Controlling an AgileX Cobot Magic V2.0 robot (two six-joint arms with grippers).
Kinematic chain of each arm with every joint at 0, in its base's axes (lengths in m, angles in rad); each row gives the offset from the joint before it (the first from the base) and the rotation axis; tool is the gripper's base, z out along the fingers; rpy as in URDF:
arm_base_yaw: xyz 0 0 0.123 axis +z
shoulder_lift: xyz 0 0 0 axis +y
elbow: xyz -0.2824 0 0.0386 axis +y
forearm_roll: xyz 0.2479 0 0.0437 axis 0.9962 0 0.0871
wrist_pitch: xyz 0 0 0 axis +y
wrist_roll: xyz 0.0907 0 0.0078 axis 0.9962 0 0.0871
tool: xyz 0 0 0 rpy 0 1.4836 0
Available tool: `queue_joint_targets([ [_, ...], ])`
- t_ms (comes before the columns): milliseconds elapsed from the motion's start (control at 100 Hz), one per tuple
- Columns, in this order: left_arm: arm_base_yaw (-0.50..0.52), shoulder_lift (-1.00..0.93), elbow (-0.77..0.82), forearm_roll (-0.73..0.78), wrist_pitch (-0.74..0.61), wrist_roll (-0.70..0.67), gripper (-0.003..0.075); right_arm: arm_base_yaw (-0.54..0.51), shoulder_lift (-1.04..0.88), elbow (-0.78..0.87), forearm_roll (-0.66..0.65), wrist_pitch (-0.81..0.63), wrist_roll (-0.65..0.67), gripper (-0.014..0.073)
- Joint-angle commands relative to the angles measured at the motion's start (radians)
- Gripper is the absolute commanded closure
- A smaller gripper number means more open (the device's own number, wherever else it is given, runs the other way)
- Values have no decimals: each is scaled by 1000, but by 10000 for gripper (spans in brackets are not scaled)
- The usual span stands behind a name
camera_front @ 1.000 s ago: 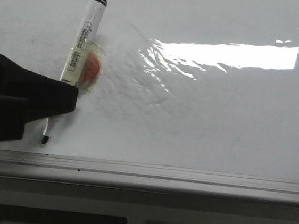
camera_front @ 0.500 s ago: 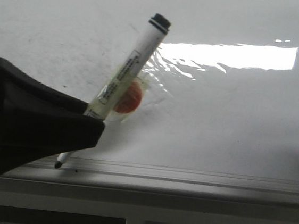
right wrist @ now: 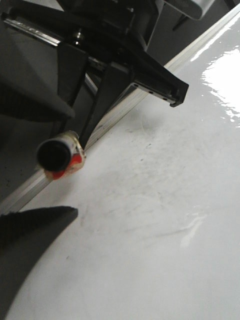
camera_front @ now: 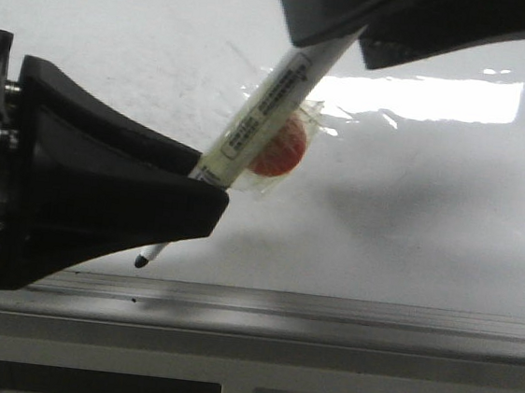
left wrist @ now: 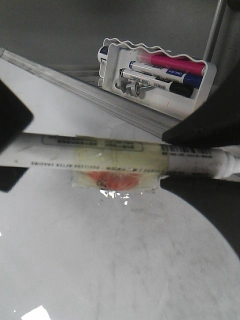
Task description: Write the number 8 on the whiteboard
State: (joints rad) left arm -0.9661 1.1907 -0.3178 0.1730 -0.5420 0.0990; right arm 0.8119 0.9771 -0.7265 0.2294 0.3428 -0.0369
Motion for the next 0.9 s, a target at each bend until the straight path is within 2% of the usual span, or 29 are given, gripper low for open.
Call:
queue_joint_targets([
  [0,1,-21,-29,-6,-77,-9,741,3,32,-55,38,-75,-8,262],
  [210,1,-21,-29,-6,-77,-9,741,3,98,-79,47,-72,-7,280],
  [280,1,-21,-29,-6,-77,-9,741,3,107,-81,51,-72,-7,353],
  [480,1,-21,-29,-6,-77,-9,741,3,109,-81,51,-77,-7,645],
  [510,1,-21,-29,-6,-77,-9,741,3,109,-81,51,-77,-7,663],
  [640,1,-21,-29,-8,-71,-9,732,3,109,-81,51,-77,-7,664],
  [810,1,-26,-29,-16,-69,-11,582,3,105,-81,51,-75,-7,664],
  [890,1,-44,-29,-59,-62,-11,548,3,104,-81,51,-71,-7,664],
])
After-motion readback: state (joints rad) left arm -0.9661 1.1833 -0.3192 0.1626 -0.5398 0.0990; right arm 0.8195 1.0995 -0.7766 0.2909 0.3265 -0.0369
